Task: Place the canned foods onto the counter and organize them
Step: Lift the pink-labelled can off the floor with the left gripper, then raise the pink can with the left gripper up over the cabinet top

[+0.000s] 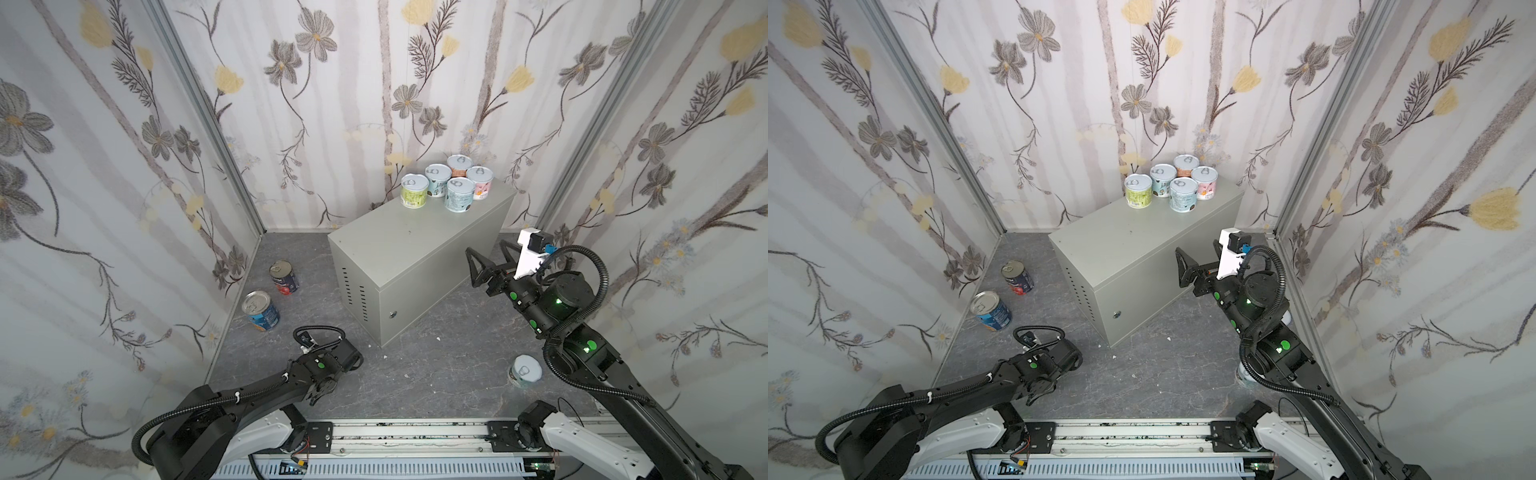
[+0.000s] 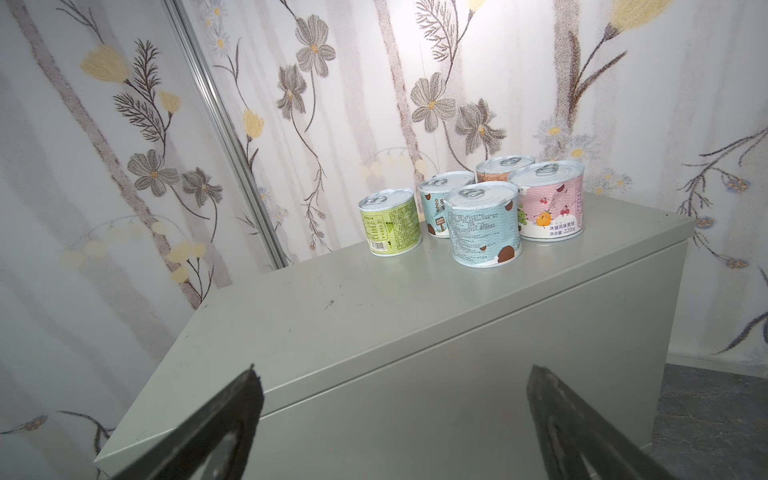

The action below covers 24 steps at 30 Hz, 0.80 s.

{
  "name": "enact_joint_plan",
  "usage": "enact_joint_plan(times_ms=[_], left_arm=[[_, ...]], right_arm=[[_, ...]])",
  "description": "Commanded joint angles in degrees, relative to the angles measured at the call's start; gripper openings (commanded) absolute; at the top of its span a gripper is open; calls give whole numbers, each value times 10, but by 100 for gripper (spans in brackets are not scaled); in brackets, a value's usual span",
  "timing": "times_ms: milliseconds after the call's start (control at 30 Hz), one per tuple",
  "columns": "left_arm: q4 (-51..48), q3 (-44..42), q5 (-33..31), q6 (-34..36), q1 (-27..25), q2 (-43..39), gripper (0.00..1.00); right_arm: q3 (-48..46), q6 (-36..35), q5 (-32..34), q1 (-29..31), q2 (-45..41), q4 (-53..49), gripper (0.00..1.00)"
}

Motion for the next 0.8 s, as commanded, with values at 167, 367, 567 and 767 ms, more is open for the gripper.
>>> enact_joint_plan(times_ms=[167, 367, 567, 767], left_arm=[[20, 0, 13, 12, 5, 20, 88], [25, 4, 15, 17, 4, 34, 82], [26, 14, 13, 36, 5, 42, 71], [24, 24, 11, 50, 4, 35, 65]], right_arm=[[-3, 2, -7, 0, 2, 29, 100], [-5, 1, -5, 0, -1, 30, 100], [-6, 0, -2, 0, -4, 31, 100], [-9, 1, -3, 0, -5, 33, 100]])
